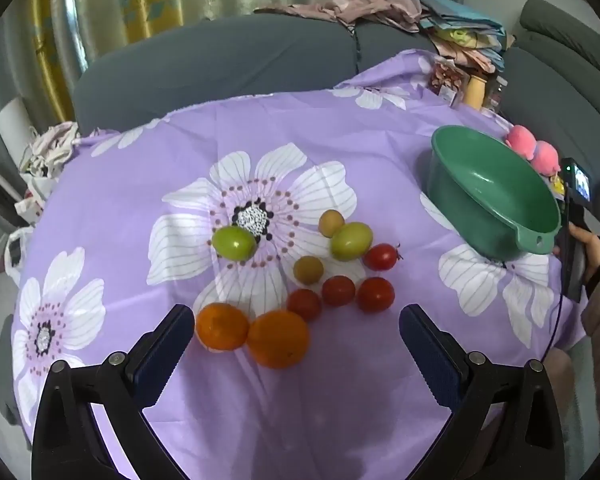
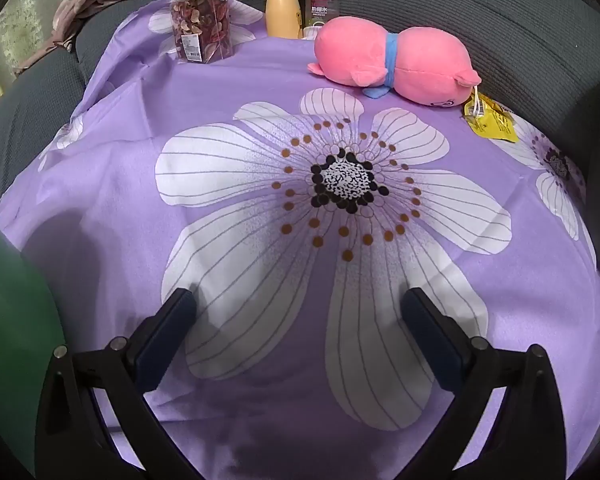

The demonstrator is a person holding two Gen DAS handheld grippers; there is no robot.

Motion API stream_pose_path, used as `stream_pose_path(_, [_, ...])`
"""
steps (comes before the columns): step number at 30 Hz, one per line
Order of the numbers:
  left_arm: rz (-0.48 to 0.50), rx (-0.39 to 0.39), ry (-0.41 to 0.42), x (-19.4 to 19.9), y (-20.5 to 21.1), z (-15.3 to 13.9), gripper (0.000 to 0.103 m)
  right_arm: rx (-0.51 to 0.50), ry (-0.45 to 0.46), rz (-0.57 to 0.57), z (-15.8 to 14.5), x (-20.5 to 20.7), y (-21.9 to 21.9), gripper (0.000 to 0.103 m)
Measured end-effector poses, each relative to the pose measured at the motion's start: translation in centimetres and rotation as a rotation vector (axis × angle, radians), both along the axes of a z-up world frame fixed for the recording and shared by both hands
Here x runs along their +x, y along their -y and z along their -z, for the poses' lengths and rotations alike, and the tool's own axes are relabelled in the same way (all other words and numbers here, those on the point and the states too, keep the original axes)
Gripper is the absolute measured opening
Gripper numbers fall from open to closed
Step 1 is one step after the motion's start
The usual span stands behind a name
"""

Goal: Organize fruits

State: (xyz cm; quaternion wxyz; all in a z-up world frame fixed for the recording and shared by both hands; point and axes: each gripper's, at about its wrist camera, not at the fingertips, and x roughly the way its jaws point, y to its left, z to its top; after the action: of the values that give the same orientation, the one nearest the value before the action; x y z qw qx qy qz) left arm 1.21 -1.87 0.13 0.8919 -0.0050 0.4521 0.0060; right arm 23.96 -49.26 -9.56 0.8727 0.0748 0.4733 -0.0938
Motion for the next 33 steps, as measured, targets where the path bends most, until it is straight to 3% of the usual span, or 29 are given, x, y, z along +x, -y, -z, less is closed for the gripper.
stream_pose_path(5, [-0.004, 0.042, 0.028, 0.4, 0.6, -0.8, 0.102, -0.004, 0.013, 0.043, -1.4, -1.4, 0.5, 0.103])
stream_pose_path(7, [-0.005, 0.052, 0.06, 0.0, 0.0, -1.4, 0.102, -0.022, 0.107, 0.085, -3.8, -3.6, 0.0, 0.103])
stream_pose_path(10, [-0.007, 0.081, 0.098, -0.4, 0.1, -2.2, 0.102, -0.16, 0.249, 0.077, -8.4, -7.0, -2.1, 0.103])
stream_pose_path(15, [-0.02, 0.112, 0.127, -0.9, -0.1, -2.5, 0.102, -0.089, 0.372, -0.291, -14.1, -12.3, -10.4, 0.103])
stream_pose_path(21, [-0.041, 0.137, 0.151, -2.1, -0.7, -2.7, 0.102, 0.005, 0.387, -0.587, -15.2, -16.4, -20.0, 0.103])
stream_pose_path(25, [-0.058, 0.139, 0.164, -2.9, -1.6, -2.8, 0.102, 0.036, 0.355, -0.704, -14.8, -17.5, -24.0, 0.103])
stream_pose_path(33, [-0.075, 0.12, 0.17, -3.5, -2.7, -2.7, 0.102, 0.028, 0.291, -0.814, -14.1, -19.9, -28.1, 0.103])
